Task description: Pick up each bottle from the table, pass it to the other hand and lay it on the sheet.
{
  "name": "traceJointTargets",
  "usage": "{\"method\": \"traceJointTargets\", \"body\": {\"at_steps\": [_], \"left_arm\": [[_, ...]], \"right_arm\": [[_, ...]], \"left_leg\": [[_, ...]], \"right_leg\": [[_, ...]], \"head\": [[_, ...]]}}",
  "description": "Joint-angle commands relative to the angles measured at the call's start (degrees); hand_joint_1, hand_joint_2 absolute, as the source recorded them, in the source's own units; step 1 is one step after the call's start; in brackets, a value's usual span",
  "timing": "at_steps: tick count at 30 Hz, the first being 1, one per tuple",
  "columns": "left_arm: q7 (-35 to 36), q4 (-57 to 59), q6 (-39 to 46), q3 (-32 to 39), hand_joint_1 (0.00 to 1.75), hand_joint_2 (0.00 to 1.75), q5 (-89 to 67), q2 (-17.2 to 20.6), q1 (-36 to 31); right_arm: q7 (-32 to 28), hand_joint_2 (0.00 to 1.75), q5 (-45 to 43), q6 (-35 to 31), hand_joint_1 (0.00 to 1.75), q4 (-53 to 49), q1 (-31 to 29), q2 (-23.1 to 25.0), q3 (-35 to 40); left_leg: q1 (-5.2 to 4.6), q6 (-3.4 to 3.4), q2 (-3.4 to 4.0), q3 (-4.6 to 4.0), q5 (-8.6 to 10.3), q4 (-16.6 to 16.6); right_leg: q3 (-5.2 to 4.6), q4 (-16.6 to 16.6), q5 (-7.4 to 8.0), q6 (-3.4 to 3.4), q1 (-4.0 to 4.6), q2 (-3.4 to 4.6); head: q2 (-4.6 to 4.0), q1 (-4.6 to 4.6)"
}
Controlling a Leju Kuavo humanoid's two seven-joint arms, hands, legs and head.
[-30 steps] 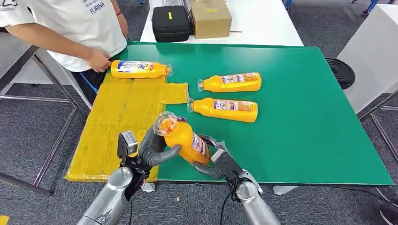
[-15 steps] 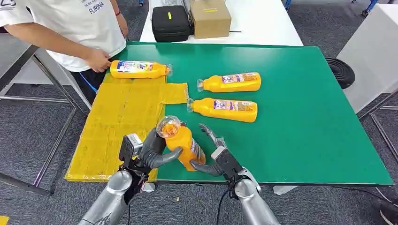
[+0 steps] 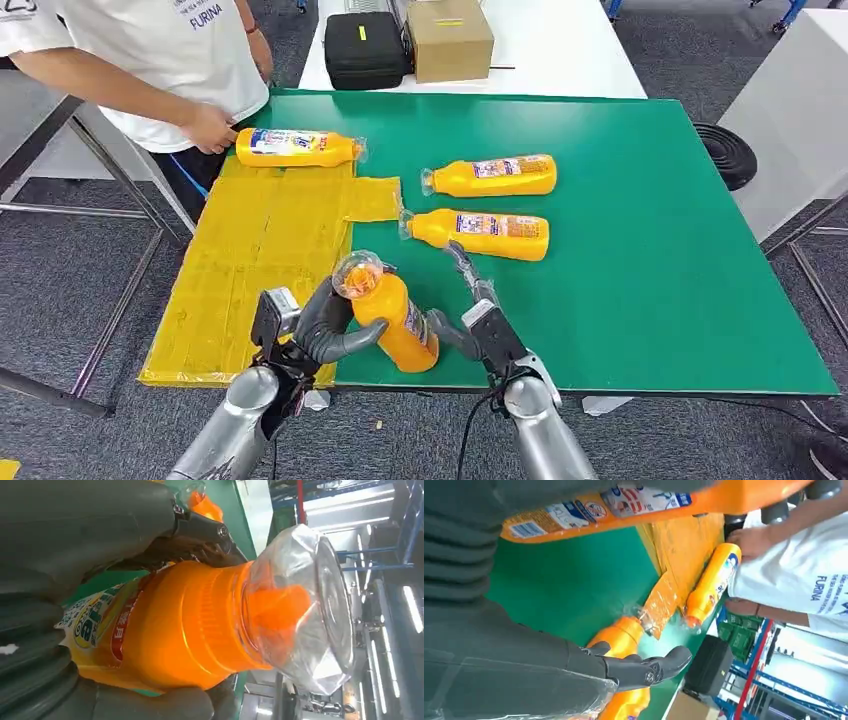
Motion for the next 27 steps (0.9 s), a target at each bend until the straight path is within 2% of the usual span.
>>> {"method": "traceJointTargets", "body": {"at_steps": [1, 5, 11, 15, 19, 23, 27], "left_arm": [[0.2, 4.8, 3.9, 2.3, 1.75, 1.75, -0.5, 1.5, -3.7], [-2.2, 1.3, 20.1, 7.5, 1.75, 1.75, -8.0, 2.1, -6.9], [-0.7, -0.5, 19.2, 8.9, 1.75, 1.75, -8.6, 2.0, -6.6], [-3.7, -4.7, 28.3, 11.3, 1.75, 1.75, -13.9, 2.8, -7.6], [-2.0, -11.7, 32.4, 13.8, 1.75, 1.75, -18.5, 5.7, -10.5], [1.4, -15.1, 33.2, 14.6, 1.75, 1.75, -23.6, 8.6, -11.8], [8.0, -12.3, 31.0, 11.1, 1.75, 1.75, -39.4, 13.4, -14.2]], "right_arm": [[0.1, 0.00, -0.1, -0.2, 0.00, -0.4, -0.3, 0.1, -1.1], [0.1, 0.00, 0.1, 0.7, 0.00, -3.2, 1.1, -0.5, 0.2], [0.2, 0.00, 0.0, 0.8, 0.00, -3.7, 1.5, -0.8, 0.6], [-0.4, 0.00, -1.7, 1.4, 0.00, -4.4, 2.3, -0.9, -0.1], [-0.6, 0.00, -4.5, 2.0, 0.00, -6.5, 4.2, -1.0, -2.2], [-0.6, 0.00, -5.9, 3.0, 0.00, -5.0, 3.4, -0.7, -4.0], [-0.6, 0.00, -6.4, 3.4, 0.00, -4.7, 2.8, -0.9, -5.6]], "left_leg": [[0.01, -0.02, 0.08, 0.22, -0.06, 0.0], [0.05, -0.04, 0.08, 0.17, -0.07, 0.0], [0.04, -0.02, 0.09, 0.17, -0.05, 0.0], [0.04, -0.01, 0.08, 0.06, -0.02, 0.0], [0.09, -0.05, 0.07, 0.10, -0.10, 0.1], [0.08, -0.07, 0.19, 0.19, -0.12, 0.1], [0.06, -0.03, 0.15, 0.15, -0.04, 0.0]], "right_leg": [[0.21, -0.1, -0.04, -0.13, 0.04, 0.02], [0.17, 0.0, -0.06, -0.17, 0.08, 0.01], [0.15, 0.0, -0.05, -0.14, 0.07, 0.02], [0.06, 0.0, -0.02, -0.09, 0.04, 0.04], [0.11, 0.1, -0.11, -0.20, 0.11, -0.01], [0.15, 0.1, -0.09, -0.23, 0.12, 0.10], [0.10, 0.0, -0.03, -0.14, 0.07, 0.06]], "head": [[0.00, 0.00], [0.00, 0.02], [0.00, 0.02], [0.00, 0.02], [0.00, 0.02], [0.00, 0.02], [0.00, 0.04]]}}
